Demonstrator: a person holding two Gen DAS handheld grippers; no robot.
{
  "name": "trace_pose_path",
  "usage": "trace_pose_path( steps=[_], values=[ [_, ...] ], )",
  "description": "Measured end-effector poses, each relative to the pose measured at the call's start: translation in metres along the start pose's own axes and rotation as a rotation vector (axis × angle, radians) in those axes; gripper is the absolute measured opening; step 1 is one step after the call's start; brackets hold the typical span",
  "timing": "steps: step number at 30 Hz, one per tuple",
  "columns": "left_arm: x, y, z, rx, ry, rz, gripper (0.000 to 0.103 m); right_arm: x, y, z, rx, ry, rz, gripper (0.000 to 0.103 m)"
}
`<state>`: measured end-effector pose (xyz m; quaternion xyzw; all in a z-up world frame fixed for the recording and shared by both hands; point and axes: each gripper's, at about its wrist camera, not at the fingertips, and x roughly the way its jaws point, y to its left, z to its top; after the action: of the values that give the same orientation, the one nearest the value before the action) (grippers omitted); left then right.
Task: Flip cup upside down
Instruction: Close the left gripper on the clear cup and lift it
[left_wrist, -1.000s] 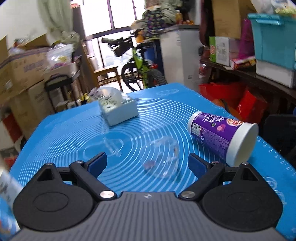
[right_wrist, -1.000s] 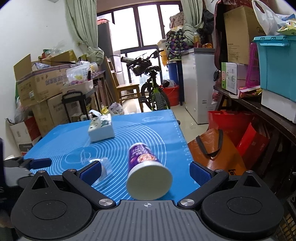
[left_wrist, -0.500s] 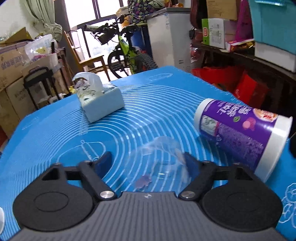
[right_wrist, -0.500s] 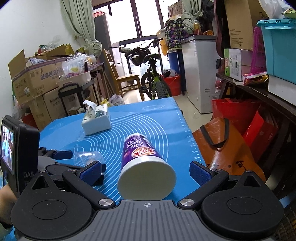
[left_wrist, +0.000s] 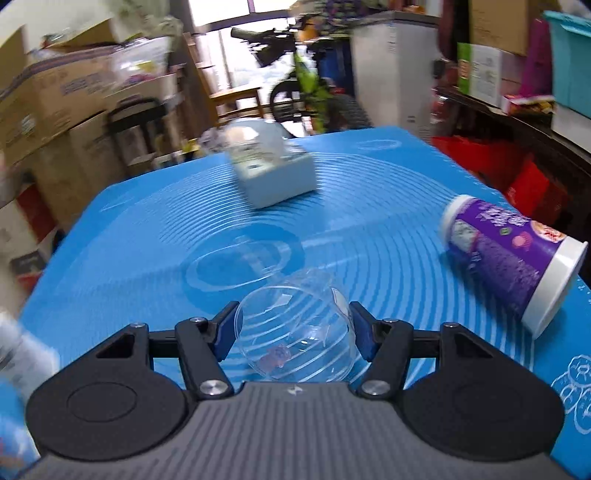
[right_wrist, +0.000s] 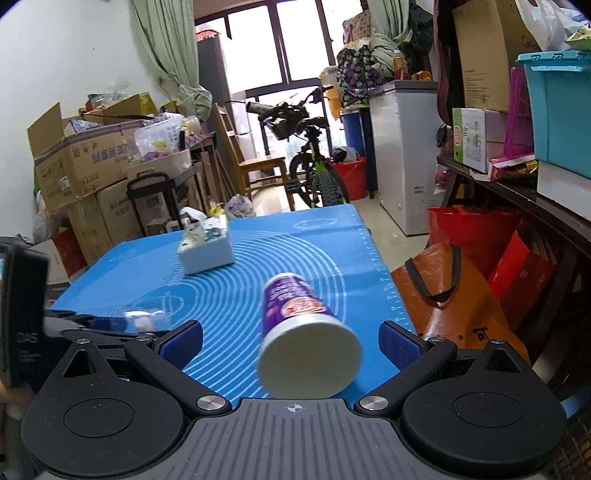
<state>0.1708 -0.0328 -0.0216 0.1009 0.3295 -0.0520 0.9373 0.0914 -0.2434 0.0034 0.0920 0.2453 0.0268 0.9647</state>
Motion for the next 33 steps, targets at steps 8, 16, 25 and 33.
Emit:
trace_pose_path(
  steps=[8,16,25,33],
  values=[
    [-0.023,0.035,-0.025,-0.095,0.039,0.034,0.064,-0.012,0.029,-0.011,-0.039,0.029,0.054,0.1],
    [-0.026,0.038,-0.042,-0.123,0.06,0.015,0.064,-0.018,0.051,-0.024,-0.073,0.065,0.068,0.1],
    [-0.03,0.044,-0.044,-0.173,0.034,0.009,0.089,-0.021,0.056,-0.03,-0.077,0.089,0.062,0.1],
    [-0.033,0.038,-0.044,-0.132,0.028,0.016,0.09,-0.023,0.056,-0.031,-0.078,0.093,0.063,0.1]
  ],
)
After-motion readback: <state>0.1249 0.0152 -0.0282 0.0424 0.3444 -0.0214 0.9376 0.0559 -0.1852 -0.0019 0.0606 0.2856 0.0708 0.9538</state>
